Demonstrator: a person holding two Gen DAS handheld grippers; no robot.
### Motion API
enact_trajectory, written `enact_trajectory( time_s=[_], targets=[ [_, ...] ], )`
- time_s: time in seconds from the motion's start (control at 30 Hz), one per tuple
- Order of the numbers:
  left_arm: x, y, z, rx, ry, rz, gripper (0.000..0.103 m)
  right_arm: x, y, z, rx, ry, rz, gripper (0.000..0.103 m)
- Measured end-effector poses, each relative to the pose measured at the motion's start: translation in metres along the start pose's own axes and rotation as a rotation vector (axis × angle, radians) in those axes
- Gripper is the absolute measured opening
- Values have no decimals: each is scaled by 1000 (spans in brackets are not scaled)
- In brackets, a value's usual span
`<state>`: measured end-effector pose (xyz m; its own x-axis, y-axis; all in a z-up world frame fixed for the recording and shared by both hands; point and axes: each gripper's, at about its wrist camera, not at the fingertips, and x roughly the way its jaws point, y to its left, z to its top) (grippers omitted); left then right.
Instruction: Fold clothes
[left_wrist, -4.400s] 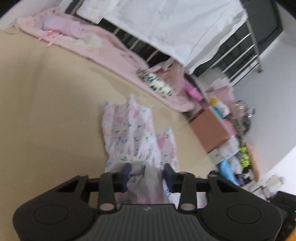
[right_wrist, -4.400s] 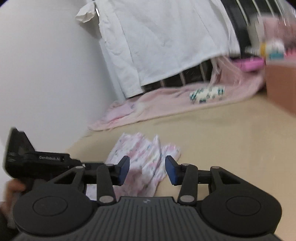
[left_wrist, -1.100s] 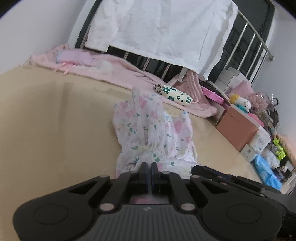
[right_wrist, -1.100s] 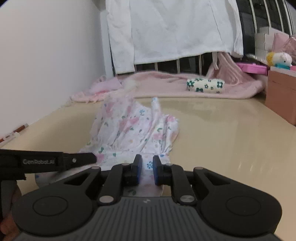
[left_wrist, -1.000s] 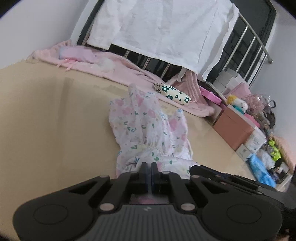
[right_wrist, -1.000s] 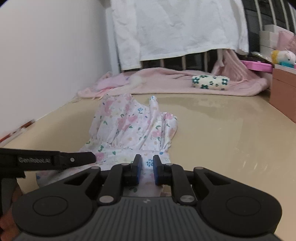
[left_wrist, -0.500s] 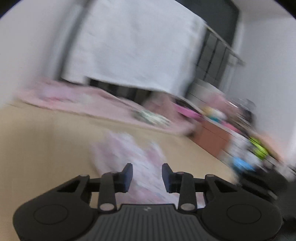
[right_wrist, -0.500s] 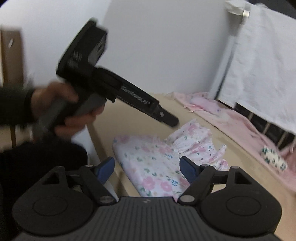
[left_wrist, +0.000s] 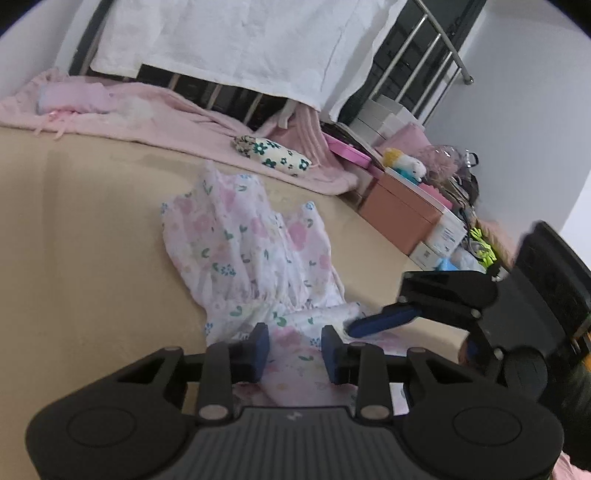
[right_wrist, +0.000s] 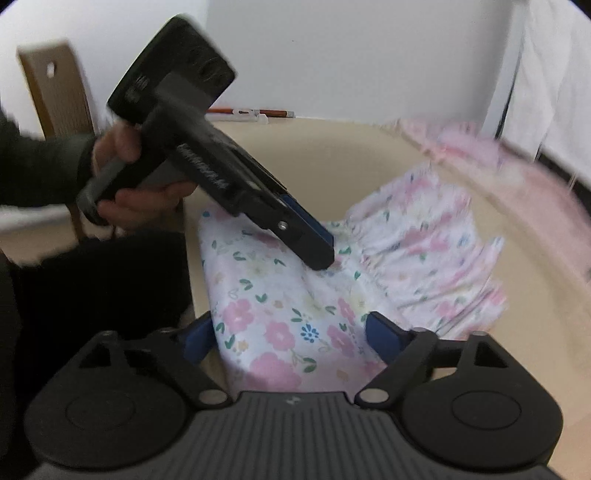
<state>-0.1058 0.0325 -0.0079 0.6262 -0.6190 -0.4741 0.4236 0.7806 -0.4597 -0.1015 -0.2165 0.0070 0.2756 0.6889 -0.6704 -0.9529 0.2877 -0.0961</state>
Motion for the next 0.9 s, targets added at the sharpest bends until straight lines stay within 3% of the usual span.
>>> enact_trajectory(
  time_s=[0.07,0.1,0.17,0.23,0.3,0.33,0.6,0.67,0.7,0.73,0.8,0.87,0.9],
  targets=[
    [-5,4,0,-25,13,-23,30,-3,-9,0,57,-11,40,68],
    [-12,1,0,-11,9,-44,34,-5,-12,-1,86,-13,61,49],
    [-28,-6,0,36,-7,-90,50,-6,-14,-3,124,-13,93,49],
    [-55,-24,-3,210,-61,-146,80,-7,-14,-6,140,-17,110,49],
    [-75,-47,-14,449,-88,-167,95,-8,-15,-5,169,-16,153,49],
    [-84,-58,-20,572,-98,-175,95,-9,-15,-5,182,-15,177,49],
    [-65,-73,-72,984,-119,-53,93,-12,-12,-1,260,28,341,44],
    [-60,-75,-85,1082,-123,-20,88,-13,-12,0,283,43,389,44],
    [-57,-77,-91,1131,-126,-3,79,-14,-12,0,301,44,410,44],
    [-55,-73,-88,1103,-104,-20,58,-15,-12,-1,319,45,431,44],
    [-53,-62,-73,988,-43,-77,35,-17,-11,-2,345,42,448,44],
    [-50,-50,-58,873,17,-134,32,-21,-10,-3,363,31,446,47],
    [-48,-45,-50,815,46,-161,31,-24,-7,-4,360,14,431,60]
  ],
)
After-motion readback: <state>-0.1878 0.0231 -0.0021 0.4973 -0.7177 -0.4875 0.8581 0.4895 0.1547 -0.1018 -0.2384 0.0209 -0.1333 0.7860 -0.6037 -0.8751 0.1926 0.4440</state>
